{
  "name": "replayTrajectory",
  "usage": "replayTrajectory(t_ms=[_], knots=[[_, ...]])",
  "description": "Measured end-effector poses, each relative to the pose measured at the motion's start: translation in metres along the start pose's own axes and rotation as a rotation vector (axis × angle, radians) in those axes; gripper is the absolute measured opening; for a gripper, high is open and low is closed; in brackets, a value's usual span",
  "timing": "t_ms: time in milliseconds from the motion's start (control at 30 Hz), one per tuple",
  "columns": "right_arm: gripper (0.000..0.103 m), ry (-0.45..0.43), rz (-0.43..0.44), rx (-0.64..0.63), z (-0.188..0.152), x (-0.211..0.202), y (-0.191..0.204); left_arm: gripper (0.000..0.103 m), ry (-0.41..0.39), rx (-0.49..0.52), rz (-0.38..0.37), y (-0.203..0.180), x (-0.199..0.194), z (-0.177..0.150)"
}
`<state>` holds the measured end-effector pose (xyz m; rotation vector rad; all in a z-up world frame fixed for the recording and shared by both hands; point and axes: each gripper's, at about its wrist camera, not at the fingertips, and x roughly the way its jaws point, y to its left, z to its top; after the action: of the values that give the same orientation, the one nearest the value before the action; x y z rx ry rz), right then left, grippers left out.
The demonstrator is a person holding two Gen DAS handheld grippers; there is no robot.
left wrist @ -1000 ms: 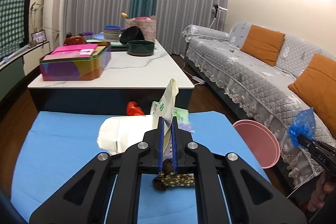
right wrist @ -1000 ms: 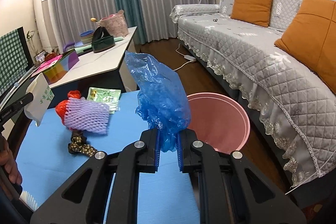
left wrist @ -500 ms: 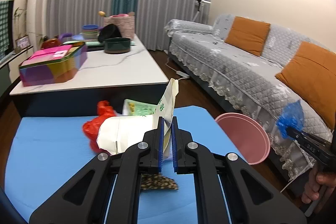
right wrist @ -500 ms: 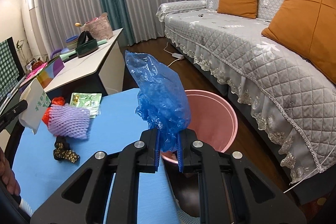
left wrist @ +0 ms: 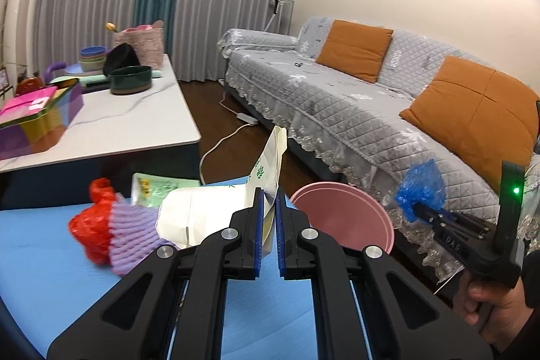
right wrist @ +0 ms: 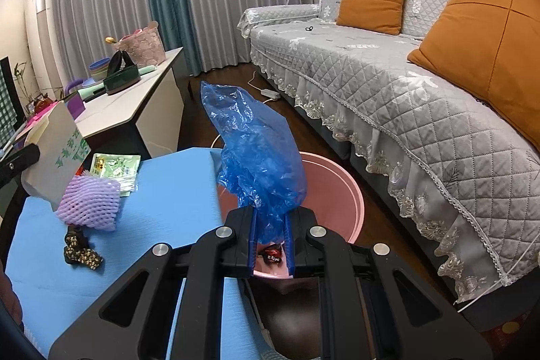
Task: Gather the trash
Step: 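Carry the white paper bag and blue plastic bag over the pink bin, then open both tools to drop the bags into the pink bin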
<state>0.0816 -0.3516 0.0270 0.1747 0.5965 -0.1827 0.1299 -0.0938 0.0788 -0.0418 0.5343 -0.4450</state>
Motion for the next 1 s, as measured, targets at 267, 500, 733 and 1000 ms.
replayTrajectory(t_ms=[267, 500, 733, 1000], knots=[[0.013, 0.014, -0.032, 0.028, 0.003, 0.016, -0.012, 0.007, 0.012, -0.003, -0.067, -0.026, 0.034, 0.012], [0.013, 0.021, -0.058, 0.076, 0.006, 0.037, -0.025, 0.007, 0.024, 0.042, -0.130, -0.058, 0.068, 0.028], [0.013, 0.027, -0.094, 0.122, 0.010, 0.051, -0.039, 0.007, 0.046, 0.070, -0.197, -0.083, 0.099, 0.033], [0.014, 0.047, -0.137, 0.159, 0.009, 0.061, -0.054, 0.007, 0.115, 0.058, -0.269, -0.093, 0.139, 0.032]])
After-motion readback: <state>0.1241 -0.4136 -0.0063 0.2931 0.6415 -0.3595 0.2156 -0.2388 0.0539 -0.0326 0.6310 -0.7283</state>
